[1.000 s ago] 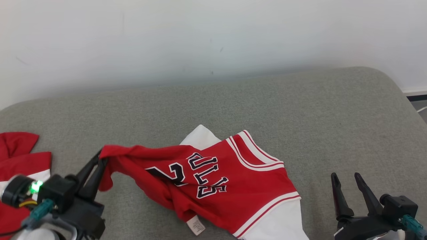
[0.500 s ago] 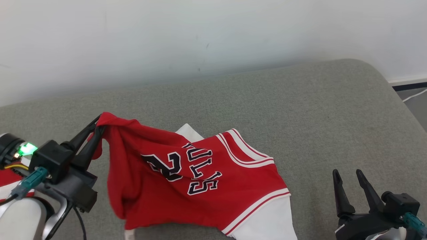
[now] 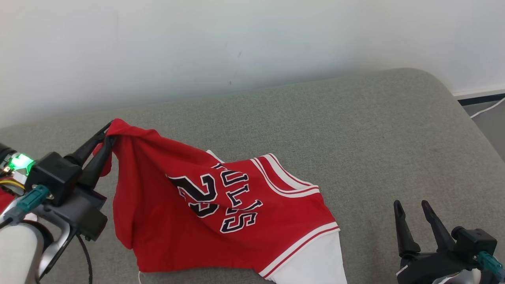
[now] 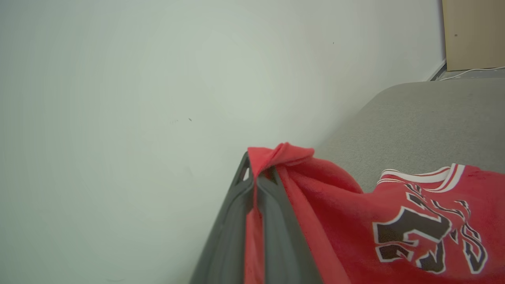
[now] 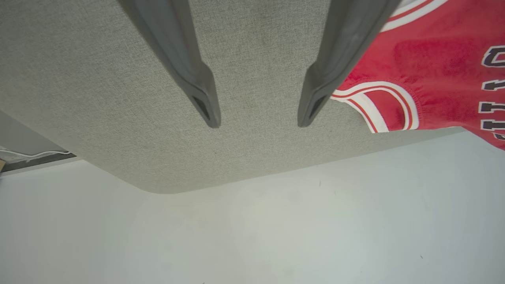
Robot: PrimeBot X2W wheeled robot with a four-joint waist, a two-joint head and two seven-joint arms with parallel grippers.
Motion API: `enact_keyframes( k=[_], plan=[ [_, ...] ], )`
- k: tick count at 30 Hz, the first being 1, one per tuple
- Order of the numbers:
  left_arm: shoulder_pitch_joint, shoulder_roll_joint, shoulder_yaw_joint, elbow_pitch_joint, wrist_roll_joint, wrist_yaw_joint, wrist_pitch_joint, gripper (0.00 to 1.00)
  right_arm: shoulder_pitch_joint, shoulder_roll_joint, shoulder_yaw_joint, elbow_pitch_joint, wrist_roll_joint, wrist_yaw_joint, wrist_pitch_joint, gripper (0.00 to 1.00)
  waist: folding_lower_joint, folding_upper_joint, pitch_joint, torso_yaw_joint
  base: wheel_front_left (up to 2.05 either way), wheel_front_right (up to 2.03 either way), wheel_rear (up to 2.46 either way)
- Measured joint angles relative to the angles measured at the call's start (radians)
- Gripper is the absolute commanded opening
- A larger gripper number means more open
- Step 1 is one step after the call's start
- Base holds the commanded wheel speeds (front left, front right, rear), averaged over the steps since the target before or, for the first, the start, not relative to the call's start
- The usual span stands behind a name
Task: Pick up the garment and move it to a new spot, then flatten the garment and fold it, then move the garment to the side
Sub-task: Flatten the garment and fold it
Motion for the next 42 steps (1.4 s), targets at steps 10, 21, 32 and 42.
enact_keyframes(
  k=[10,21,32,42],
  plan=[
    [-0.002,-0.013,-0.049,0.184,-0.060,-0.001,-0.069,0.00,-0.009,0.000,0.012,0.004,0.000,0.000,0.000,1.00,0.0000,0.0000,0.001,-0.014,0.00,0.00,0.00],
    [-0.019,-0.023,-0.047,0.431,-0.050,0.026,-0.236,1.00,-0.016,-0.004,0.009,0.009,0.000,0.000,0.000,1.00,0.0000,0.0000,0.012,-0.012,0.00,0.00,0.00],
    [0.047,-0.065,-0.031,0.439,-0.083,0.083,-0.293,1.00,-0.003,-0.007,0.002,0.007,0.000,0.000,0.000,1.00,-0.0001,0.0000,0.000,0.043,0.00,0.00,0.00],
    [0.179,-0.089,-0.047,0.359,-0.122,0.104,-0.273,1.00,-0.002,-0.006,0.007,0.007,0.000,0.000,0.000,1.00,-0.0002,0.0000,-0.010,0.097,0.00,0.00,0.00]
  ],
)
